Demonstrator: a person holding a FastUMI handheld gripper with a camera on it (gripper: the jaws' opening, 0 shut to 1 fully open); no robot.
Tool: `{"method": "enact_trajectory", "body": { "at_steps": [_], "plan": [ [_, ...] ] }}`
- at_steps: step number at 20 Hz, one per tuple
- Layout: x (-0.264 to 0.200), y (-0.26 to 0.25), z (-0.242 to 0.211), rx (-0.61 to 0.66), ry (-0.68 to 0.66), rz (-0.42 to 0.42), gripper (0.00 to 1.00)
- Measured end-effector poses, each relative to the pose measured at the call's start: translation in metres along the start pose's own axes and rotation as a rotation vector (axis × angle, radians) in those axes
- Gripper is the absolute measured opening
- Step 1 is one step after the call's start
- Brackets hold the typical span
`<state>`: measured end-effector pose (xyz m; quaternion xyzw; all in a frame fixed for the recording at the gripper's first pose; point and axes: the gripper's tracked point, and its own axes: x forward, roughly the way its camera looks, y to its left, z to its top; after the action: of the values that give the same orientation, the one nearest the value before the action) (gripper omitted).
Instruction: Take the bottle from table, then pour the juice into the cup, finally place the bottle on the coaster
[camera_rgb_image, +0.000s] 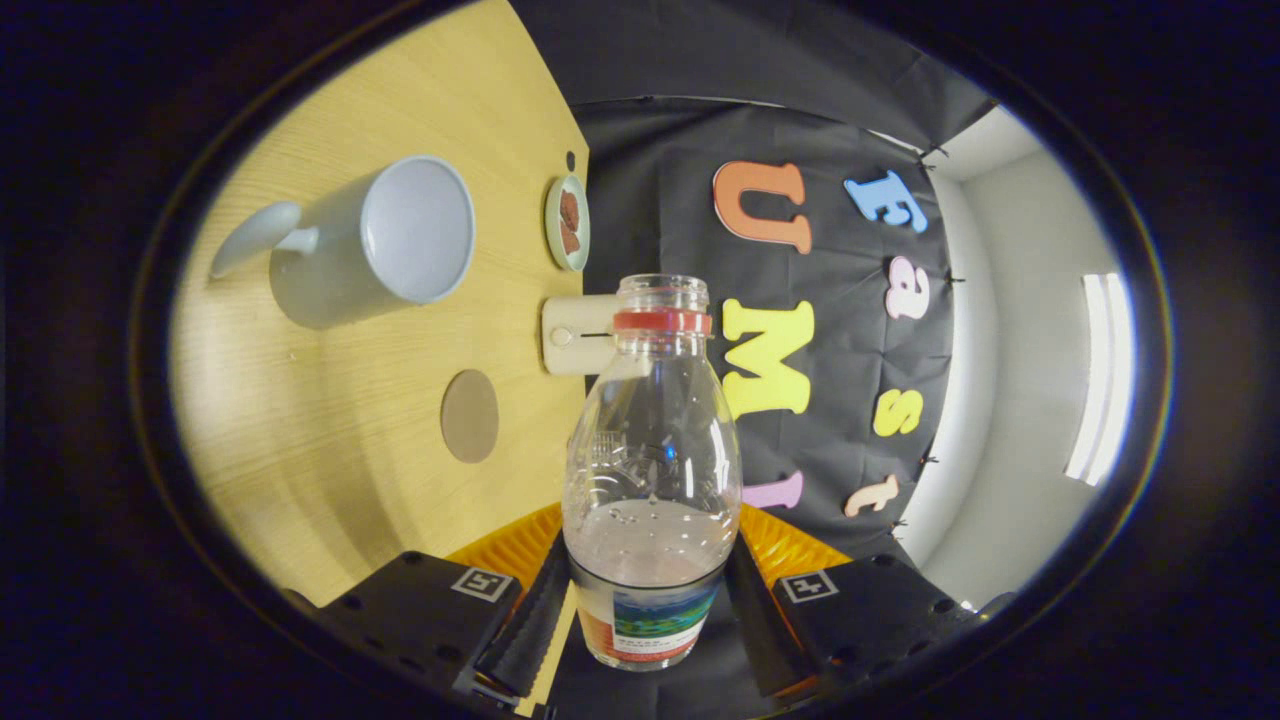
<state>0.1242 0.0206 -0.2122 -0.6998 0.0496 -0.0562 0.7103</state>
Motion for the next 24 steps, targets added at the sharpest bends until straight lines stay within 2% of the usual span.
{"method": "enact_trajectory", "body": {
  "at_steps": [13, 24],
  "plan": [
    [-0.002, 0.009, 0.012, -0.162, -0.004, 0.047, 0.82],
    [-0.006, -0.003, 0.014, -0.223, -0.005, 0.010, 0.82]
  ]
}}
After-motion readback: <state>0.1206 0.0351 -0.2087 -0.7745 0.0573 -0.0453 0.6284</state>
